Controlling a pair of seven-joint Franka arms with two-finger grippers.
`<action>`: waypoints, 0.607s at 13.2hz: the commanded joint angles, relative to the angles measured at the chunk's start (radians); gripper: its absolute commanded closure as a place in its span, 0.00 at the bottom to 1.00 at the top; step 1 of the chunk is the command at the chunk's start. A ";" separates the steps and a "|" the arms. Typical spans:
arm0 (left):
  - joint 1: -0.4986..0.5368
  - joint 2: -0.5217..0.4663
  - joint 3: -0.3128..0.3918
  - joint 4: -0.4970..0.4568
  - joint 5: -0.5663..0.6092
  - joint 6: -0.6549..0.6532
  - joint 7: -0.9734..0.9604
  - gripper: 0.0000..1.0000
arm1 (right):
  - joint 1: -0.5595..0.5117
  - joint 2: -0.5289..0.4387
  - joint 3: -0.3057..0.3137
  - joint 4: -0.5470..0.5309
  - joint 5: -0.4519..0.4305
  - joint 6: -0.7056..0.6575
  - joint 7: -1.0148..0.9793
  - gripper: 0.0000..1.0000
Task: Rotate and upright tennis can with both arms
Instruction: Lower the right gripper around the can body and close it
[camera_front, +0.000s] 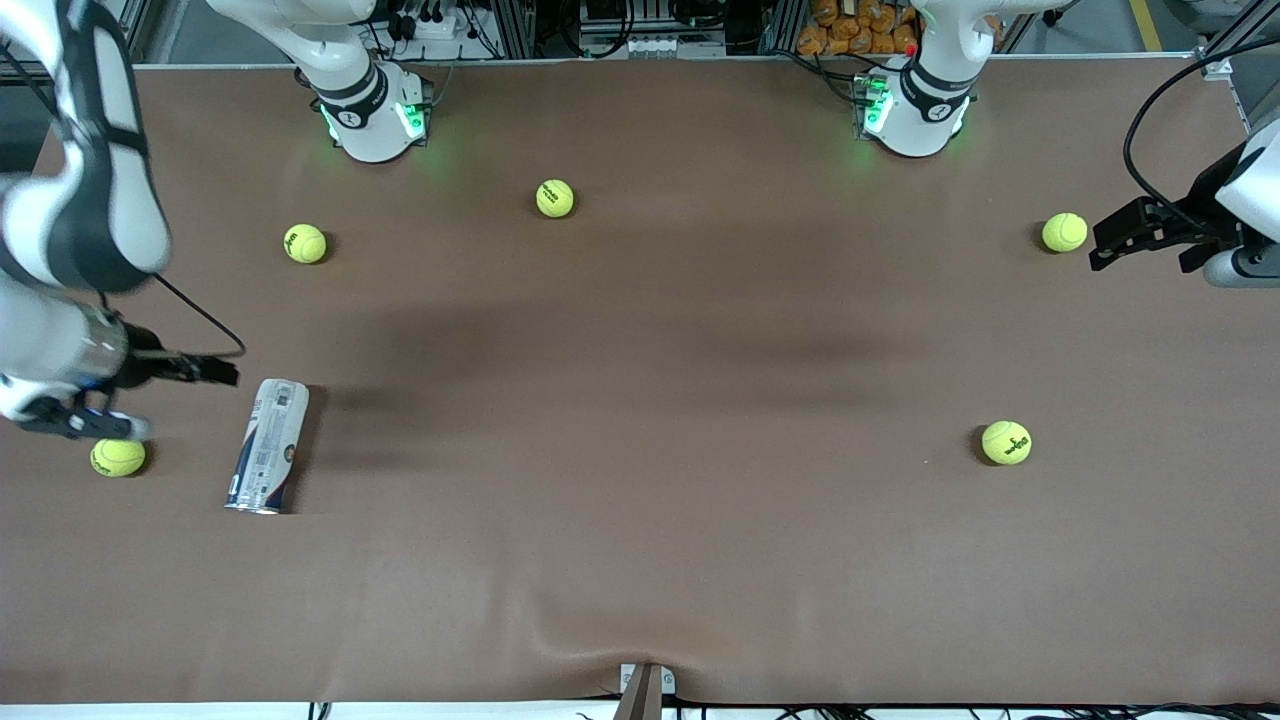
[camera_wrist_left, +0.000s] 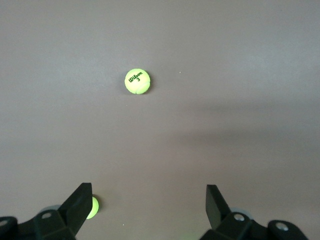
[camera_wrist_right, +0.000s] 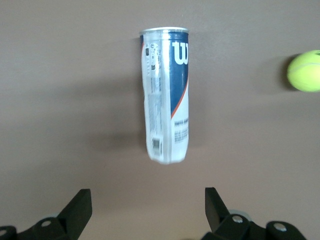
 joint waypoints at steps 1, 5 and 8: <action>0.002 0.009 -0.005 0.016 0.006 -0.006 0.004 0.00 | -0.060 0.145 0.011 0.009 0.001 0.118 -0.099 0.00; 0.013 0.011 -0.006 0.016 0.006 -0.006 0.010 0.00 | -0.059 0.245 0.012 0.009 0.039 0.221 -0.139 0.00; 0.005 0.015 -0.006 0.015 0.005 -0.006 0.007 0.00 | -0.066 0.299 0.014 0.010 0.041 0.258 -0.173 0.00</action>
